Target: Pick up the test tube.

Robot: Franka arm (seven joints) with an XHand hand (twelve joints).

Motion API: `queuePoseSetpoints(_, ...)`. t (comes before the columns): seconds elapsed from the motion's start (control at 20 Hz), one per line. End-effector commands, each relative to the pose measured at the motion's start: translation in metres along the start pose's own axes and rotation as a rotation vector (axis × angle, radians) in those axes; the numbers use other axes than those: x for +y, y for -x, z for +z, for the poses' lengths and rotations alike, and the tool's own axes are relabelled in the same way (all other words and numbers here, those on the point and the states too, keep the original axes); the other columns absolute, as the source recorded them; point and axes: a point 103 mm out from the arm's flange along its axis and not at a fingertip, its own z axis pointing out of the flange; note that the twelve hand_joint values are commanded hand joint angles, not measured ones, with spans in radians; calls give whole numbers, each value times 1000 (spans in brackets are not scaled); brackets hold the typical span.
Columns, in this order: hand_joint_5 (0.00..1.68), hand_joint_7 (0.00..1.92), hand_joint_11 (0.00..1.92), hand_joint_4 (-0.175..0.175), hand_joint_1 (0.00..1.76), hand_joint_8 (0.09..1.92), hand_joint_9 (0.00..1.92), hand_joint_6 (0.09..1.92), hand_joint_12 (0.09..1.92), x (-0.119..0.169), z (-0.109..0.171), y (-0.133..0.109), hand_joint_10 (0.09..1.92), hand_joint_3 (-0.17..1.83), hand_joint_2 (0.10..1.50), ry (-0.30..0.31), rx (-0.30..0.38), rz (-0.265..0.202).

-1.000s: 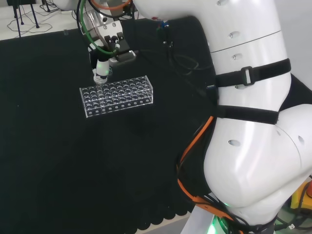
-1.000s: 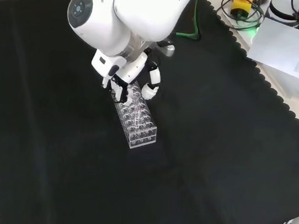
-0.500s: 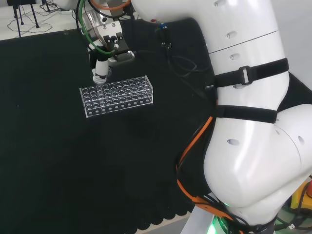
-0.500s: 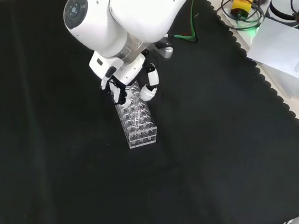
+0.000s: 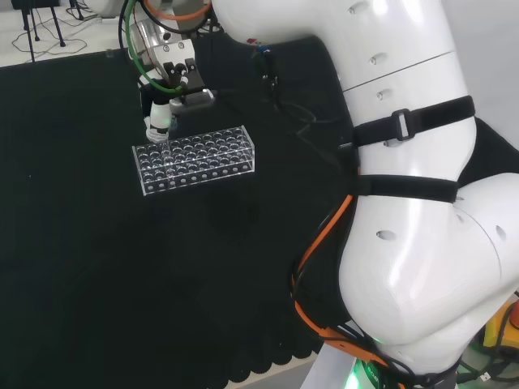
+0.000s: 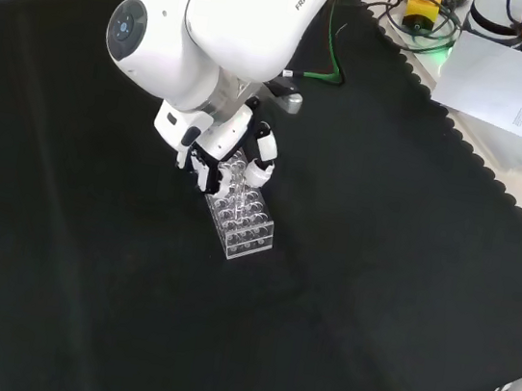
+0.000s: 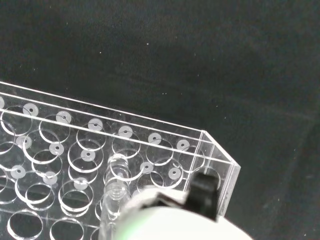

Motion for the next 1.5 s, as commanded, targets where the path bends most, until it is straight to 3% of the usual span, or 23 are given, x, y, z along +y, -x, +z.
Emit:
queuePoseSetpoints(0.05,1042,1219,781,-175,1259,796,1215,830,1284,-1,-3,0,766,602,692,21,-58,24)
queuePoseSetpoints(0.2,1132,1204,844,-175,1292,780,1245,789,1262,-2,-4,3,797,479,783,23,-60,23)
queuePoseSetpoints(0.5,1119,1175,806,-175,1290,802,1205,806,1290,-3,-8,5,846,390,842,41,-63,23)
queuePoseSetpoints(0.65,1158,1232,903,-175,1341,788,1226,772,1235,-3,-11,5,811,513,756,60,-73,20)
queuePoseSetpoints(0.75,1224,1291,1094,-175,1335,749,1388,741,1145,-4,-13,4,858,715,628,70,-69,11)
queuePoseSetpoints(0.9,1274,1402,1241,-175,1423,538,1298,716,1045,-5,-15,2,906,874,509,83,-76,-7)
queuePoseSetpoints(1.1,1388,1456,1336,-175,1348,485,1554,513,992,-6,-19,-2,785,865,489,111,-53,-24)
queuePoseSetpoints(1.5,1443,1507,1387,-175,1345,405,1620,426,969,-6,-28,-10,702,889,459,131,-37,-48)
